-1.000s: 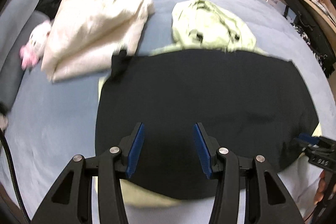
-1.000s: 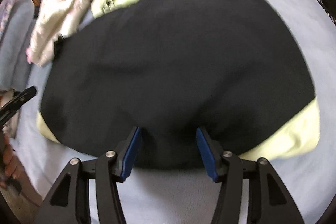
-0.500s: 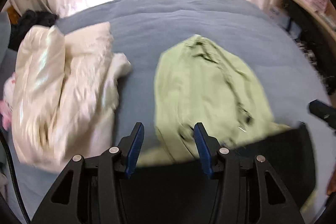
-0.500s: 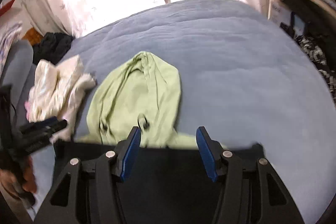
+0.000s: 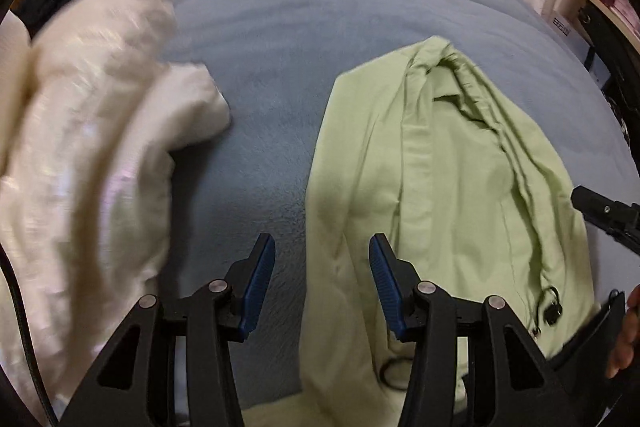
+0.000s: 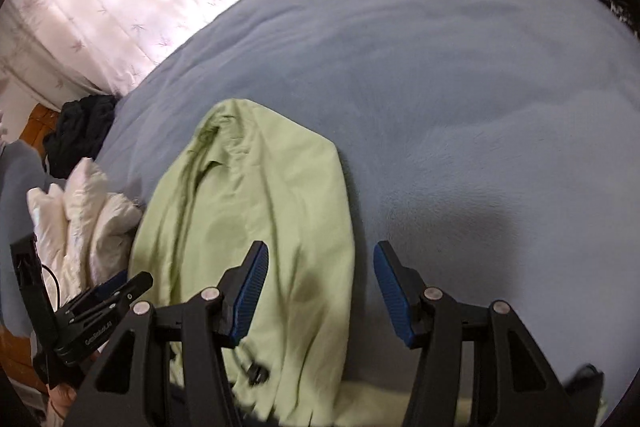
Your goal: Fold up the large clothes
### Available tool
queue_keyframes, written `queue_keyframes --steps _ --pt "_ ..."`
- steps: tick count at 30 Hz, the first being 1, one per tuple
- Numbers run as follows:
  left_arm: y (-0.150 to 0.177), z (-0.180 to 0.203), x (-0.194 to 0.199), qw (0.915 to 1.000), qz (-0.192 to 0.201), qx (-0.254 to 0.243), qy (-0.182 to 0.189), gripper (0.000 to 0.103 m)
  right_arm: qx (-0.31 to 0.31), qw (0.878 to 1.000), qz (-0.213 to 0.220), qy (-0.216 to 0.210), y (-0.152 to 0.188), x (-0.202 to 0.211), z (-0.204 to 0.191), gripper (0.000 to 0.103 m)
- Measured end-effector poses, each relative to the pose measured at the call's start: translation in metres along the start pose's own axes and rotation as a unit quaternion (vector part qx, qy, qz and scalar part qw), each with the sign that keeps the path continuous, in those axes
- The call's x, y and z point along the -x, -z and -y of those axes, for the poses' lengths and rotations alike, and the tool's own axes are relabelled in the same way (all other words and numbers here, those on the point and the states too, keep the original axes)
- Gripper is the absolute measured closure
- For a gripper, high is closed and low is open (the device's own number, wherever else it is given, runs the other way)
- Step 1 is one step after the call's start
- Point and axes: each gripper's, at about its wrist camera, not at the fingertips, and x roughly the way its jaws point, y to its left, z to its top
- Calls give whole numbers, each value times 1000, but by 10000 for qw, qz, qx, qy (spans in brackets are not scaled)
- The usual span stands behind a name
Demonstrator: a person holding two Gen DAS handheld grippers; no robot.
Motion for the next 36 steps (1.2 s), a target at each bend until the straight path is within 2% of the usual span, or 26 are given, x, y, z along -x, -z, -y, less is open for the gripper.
queue_keyframes --steps 4,8,9,10,11,12,15,19,21,25,26,28,31,33,35,36 --pt "0 -2 -19 9999 -46 69 70 56 -56 10000 -13 -72 -7 -18 7 48" --pt "-4 -3 -25 9997 -17 191 150 56 -189 9998 20 -52 -11 -31 10 60" --pt "-6 -4 -26 9996 14 241 172 63 -208 9998 22 -35 -11 -34 10 64" --pt "-7 -2 -25 9995 64 244 190 94 -211 9998 21 -24 -12 -36 9 66" --pt "-8 1 -24 9996 82 209 167 99 -188 9998 20 -30 -12 -37 6 77" --pt "-8 5 -21 9997 157 179 17 100 -142 9999 -8 -51 -12 -37 3 90" --pt "-4 19 -9 9988 384 44 -315 101 247 9997 70 2 -11 -29 -13 97" --pt "4 18 31 9972 664 303 -152 102 814 9954 454 -239 -3 11 -36 98" --pt "16 15 60 9957 893 230 -74 102 983 9915 697 -498 6 43 -42 98" --pt "59 2 128 9904 1353 137 260 102 1532 9735 1358 -1017 44 119 -53 98" --pt "76 -3 144 9890 1424 101 380 102 1693 9661 1537 -1198 62 144 -53 98" --pt "105 -11 166 9879 1449 66 552 102 1840 9586 1678 -1380 93 175 -47 97" --pt "154 -26 183 9891 1254 59 767 102 1982 9598 1591 -1194 142 201 -32 93" --pt "185 -36 189 9920 1057 34 685 102 1957 9679 1151 -1075 170 202 -19 81" --pt "222 -49 193 9954 825 79 474 102 1817 9778 638 -831 193 198 -1 75" --pt "232 -52 195 9962 718 99 481 101 1674 9832 379 -616 208 197 9 75"
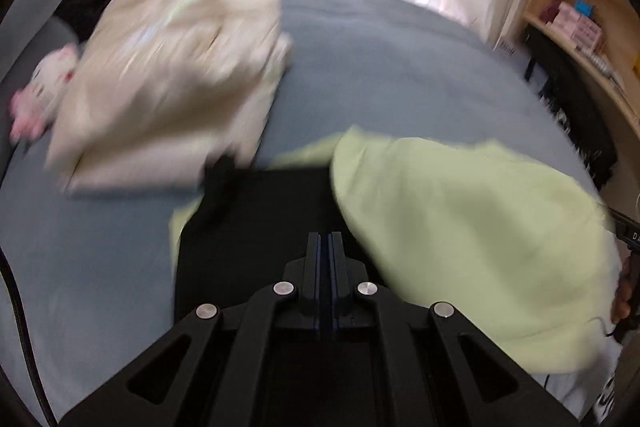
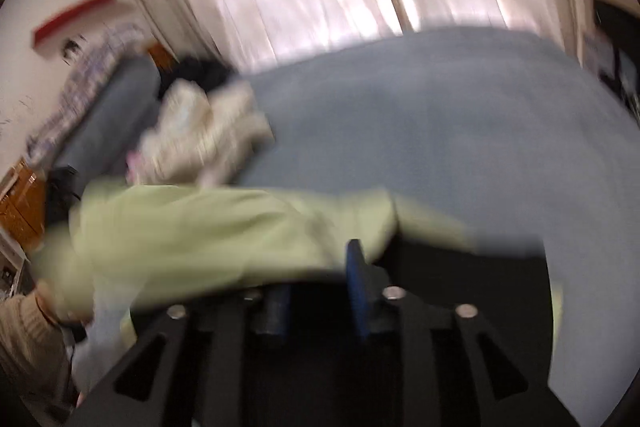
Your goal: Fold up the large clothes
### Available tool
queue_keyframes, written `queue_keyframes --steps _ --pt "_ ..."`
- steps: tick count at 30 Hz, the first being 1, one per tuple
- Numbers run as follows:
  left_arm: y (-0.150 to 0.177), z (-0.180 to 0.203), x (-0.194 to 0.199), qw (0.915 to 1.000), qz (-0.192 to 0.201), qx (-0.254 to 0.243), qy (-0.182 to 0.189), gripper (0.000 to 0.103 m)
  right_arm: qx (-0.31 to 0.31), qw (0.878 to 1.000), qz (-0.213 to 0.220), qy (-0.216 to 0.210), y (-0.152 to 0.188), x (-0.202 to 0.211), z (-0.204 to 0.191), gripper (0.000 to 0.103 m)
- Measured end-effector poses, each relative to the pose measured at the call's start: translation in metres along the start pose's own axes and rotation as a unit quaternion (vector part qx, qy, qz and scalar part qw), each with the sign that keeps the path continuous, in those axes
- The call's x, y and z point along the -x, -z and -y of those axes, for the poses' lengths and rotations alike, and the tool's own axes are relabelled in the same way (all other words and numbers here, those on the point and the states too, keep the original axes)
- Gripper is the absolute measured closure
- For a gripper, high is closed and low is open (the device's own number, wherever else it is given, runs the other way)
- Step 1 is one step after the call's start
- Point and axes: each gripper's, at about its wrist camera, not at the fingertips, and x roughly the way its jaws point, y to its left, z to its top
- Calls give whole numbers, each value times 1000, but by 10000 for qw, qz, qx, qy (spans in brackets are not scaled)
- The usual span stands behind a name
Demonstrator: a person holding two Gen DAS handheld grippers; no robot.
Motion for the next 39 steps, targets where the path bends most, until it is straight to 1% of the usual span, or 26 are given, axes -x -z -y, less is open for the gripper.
queue_keyframes --steps 1,2,4,7,10,12,15,18,21,24,27,28,29,30,31,32,34,35,38,39 --pt "13 -9 6 10000 -93 36 -2 101 -78 9998 -126 95 7 1 3 75" --pt "27 -14 12 9998 -188 85 -42 101 -197 9992 -276 188 24 6 6 75" --pt "48 -21 25 9995 -296 129 -39 101 -311 9985 -366 265 48 20 6 75" --pt "72 -24 44 9991 -396 175 8 101 -425 9976 -400 367 69 38 1 75" --pt "94 -23 73 9988 -425 209 144 101 -495 9976 -383 288 83 57 -13 75" --pt "105 -18 92 9987 -405 185 231 101 -436 9982 -371 194 91 70 -29 75" --pt "114 -10 110 9981 -431 140 417 101 -312 9989 -349 51 110 96 -49 75" --pt "122 -1 124 9967 -488 148 630 101 -290 9986 -348 -276 121 115 -72 75" --pt "122 11 137 9944 -509 127 914 101 -493 9942 -425 -852 121 132 -89 75" --pt "120 23 152 9927 -433 -9 1122 100 -243 9937 -319 -1047 120 163 -114 75" --pt "117 35 161 9896 -400 -16 1385 97 -253 9844 -162 -1731 114 194 -130 74" --pt "116 38 160 9877 -418 19 1504 96 -245 9826 -105 -1836 113 199 -132 72" --pt "115 41 156 9863 -446 41 1587 95 -221 9811 34 -1924 110 205 -135 63" --pt "115 43 150 9858 -466 50 1611 95 -240 9817 133 -1884 109 205 -135 52" --pt "114 46 141 9854 -513 80 1622 95 -266 9826 186 -1830 108 202 -135 48" --pt "114 48 129 9842 -600 157 1657 95 -360 9843 206 -1716 107 189 -130 45" --pt "115 47 106 9808 -738 328 1774 95 -617 9853 35 -1590 107 161 -119 45" --pt "115 47 89 9783 -819 473 1845 95 -814 9853 -79 -1502 108 134 -109 45" --pt "115 46 49 9730 -858 808 1986 95 -1064 9869 -279 -1179 113 77 -90 45" --pt "115 46 37 9713 -846 892 2035 95 -1118 9864 -321 -1163 115 58 -85 45"
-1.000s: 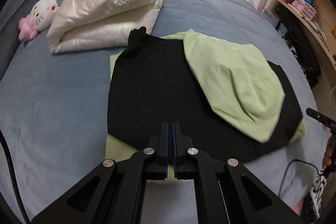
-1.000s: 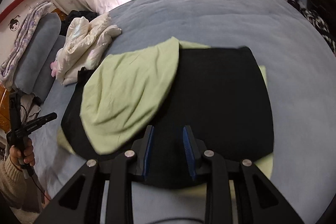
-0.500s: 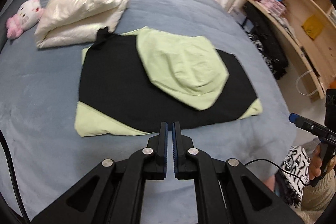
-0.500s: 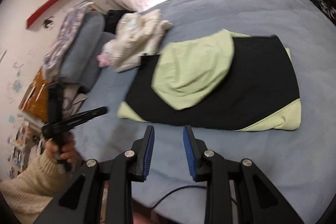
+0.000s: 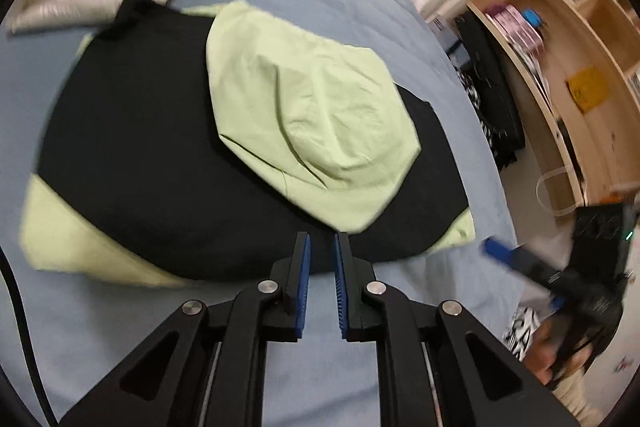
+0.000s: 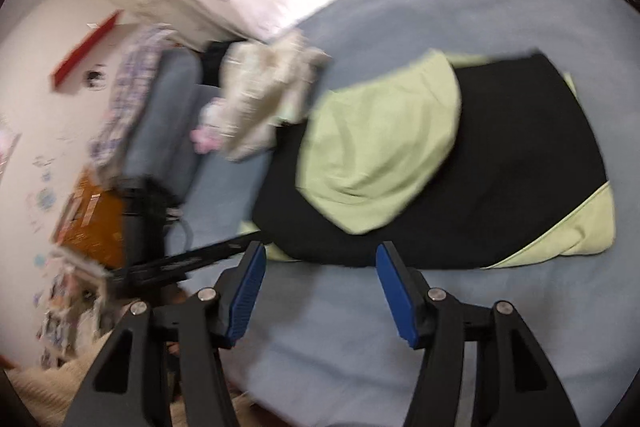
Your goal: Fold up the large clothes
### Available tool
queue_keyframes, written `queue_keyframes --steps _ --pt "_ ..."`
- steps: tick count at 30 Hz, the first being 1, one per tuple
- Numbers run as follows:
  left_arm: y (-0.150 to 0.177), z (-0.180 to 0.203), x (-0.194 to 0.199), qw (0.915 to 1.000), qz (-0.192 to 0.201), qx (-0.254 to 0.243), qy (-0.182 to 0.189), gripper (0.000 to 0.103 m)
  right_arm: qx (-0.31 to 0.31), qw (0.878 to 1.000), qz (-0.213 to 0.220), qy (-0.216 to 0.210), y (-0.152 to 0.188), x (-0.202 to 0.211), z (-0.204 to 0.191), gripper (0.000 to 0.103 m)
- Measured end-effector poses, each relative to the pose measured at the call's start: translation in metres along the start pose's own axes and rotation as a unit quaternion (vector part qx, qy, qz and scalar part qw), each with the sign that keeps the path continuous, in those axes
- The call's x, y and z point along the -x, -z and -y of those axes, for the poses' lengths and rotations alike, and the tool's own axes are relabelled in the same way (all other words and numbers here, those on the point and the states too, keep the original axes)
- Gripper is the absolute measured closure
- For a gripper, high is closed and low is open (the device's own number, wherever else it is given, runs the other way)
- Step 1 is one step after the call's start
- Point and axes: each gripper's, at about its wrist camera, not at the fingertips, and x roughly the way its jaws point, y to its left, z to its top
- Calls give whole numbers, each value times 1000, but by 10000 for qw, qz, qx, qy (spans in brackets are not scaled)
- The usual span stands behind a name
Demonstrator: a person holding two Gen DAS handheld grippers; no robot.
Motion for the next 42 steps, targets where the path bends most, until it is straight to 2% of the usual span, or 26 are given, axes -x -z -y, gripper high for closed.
queue_keyframes --steps 7,8,10,12,13,15,18,20,22,24,27,29,30,32,34,35,37,40,42 --pt "-9 -23 -68 9991 -18 405 93 95 -163 9997 -123 154 -8 -78 31 47" --pt "-9 -27 -77 9987 -36 497 140 95 -154 9996 -152 190 -9 -86 33 50" --pt "-9 -32 -86 9974 10 653 292 95 -140 9994 -237 218 -7 -103 37 59" --pt "-10 -35 -92 9958 84 802 430 95 -161 9993 -198 281 -7 -113 39 75" --pt "-10 -38 -95 9943 106 929 514 95 -150 9991 -175 345 -7 -117 40 79" --pt "-10 -40 -97 9923 195 1080 571 95 -224 9994 -79 238 -5 -121 42 95" --pt "-6 -37 -94 9907 374 1197 522 97 -343 9993 124 -1 -1 -116 41 100" --pt "-1 -31 -86 9903 477 1218 466 98 -631 9973 151 -338 4 -109 41 101" --pt "8 -20 -71 9900 662 1160 455 99 -1003 9917 191 -788 12 -99 42 101" --pt "18 -13 -57 9908 802 1020 389 99 -1241 9877 154 -933 20 -98 45 101" --pt "25 -8 -61 9937 714 858 65 101 -1716 9815 -77 -846 35 -115 66 102" --pt "25 -11 -70 9946 511 894 -100 101 -2137 9704 -127 -1116 42 -122 83 102" --pt "23 -12 -71 9946 449 928 -105 101 -2159 9700 -158 -1106 40 -120 83 102" --pt "20 -9 -68 9945 502 907 -119 101 -1860 9797 -182 -732 33 -107 71 97" --pt "15 -3 -56 9946 723 699 -261 101 -1412 9892 -178 -341 27 -94 54 97" --pt "11 3 -49 9940 874 587 -311 101 -1076 9941 -53 -83 23 -83 41 97" --pt "3 9 -39 9927 1074 475 -288 100 -586 9979 225 152 17 -66 22 97" --pt "-17 18 -38 9916 1245 296 -187 100 -130 9979 595 220 -2 -58 4 97" --pt "-32 18 -42 9916 1263 188 -192 100 -150 9977 645 158 -20 -69 5 97"
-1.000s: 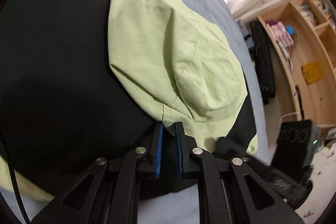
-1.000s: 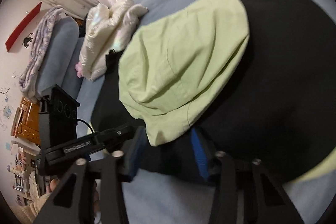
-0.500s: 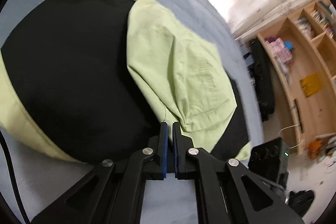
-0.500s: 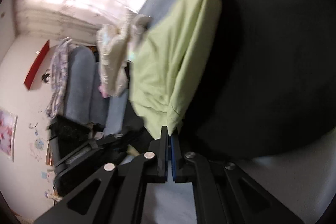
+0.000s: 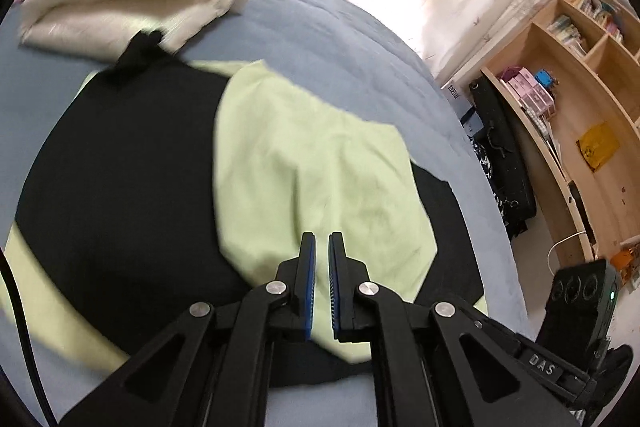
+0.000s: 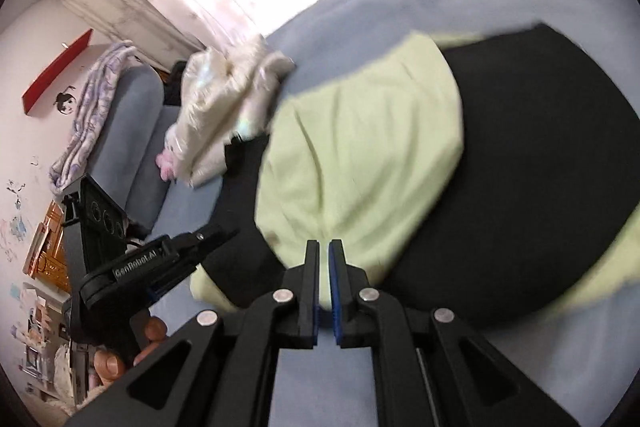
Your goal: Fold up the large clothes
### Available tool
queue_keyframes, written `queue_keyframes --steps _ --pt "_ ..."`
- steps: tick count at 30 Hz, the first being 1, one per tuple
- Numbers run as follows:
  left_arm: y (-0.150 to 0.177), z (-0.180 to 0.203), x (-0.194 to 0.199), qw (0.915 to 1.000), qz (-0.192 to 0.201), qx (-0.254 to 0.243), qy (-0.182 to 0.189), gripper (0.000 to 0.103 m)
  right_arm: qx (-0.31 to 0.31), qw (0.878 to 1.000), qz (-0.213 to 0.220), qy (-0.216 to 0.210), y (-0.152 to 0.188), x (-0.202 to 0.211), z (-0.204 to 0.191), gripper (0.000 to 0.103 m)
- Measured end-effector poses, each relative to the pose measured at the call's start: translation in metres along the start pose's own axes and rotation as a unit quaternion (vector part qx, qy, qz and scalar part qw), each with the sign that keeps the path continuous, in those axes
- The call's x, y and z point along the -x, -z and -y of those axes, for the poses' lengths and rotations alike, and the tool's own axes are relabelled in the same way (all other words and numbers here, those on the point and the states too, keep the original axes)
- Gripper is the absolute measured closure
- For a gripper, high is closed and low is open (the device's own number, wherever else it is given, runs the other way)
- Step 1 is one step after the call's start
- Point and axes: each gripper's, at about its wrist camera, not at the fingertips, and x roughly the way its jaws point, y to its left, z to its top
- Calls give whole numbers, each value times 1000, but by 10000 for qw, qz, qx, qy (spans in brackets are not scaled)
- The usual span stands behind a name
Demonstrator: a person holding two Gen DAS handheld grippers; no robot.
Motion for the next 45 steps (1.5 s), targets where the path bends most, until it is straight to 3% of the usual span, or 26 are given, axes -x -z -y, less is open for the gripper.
queue_keyframes --steps 3,7,10,11,12,15,19,20,24,27,29,32,37,40,45 --pt "-18 9 -21 9999 53 -120 18 100 -125 9997 -62 -224 -21 -28 11 97" --pt "-35 3 -60 9997 -192 -133 -107 100 -488 9977 -386 -283 -39 -79 27 97" --pt "-38 -12 -79 9964 -238 9 -816 100 -365 9980 38 522 -49 -82 47 97" --pt "-38 -19 -82 9949 -229 79 -983 100 -600 9939 280 876 -51 -73 70 103" --pt "-35 -33 -84 9939 -250 256 -1045 100 -761 9923 379 905 -51 -68 82 103" --pt "-28 -65 -83 9956 -275 739 -498 102 -1453 9867 629 380 -40 -46 134 103" --pt "-27 -65 -71 9956 -184 808 -436 102 -994 9893 619 868 -40 -35 112 103" --pt "-26 -64 -64 9960 -119 780 -428 102 -946 9899 613 861 -42 -35 107 97" --pt "-12 -40 -43 9987 39 353 -373 101 -486 9960 534 524 -38 -34 69 97" --pt "4 -21 -42 9995 -108 29 -310 100 102 9984 366 426 -31 -46 34 97" --pt "16 -12 -48 9984 -237 -181 -474 98 350 9979 233 497 -25 -54 25 96" --pt "23 -15 -54 9971 -332 -201 -649 95 585 9938 -168 928 -11 -72 28 96" --pt "23 -40 -47 9979 -485 328 -263 94 191 9967 -149 779 7 -53 61 96" --pt "25 -37 -43 9980 -453 239 -381 94 -107 9979 -188 615 12 -38 68 96" --pt "30 -21 -25 9970 -505 117 -571 87 62 9958 -312 861 14 -25 42 89"
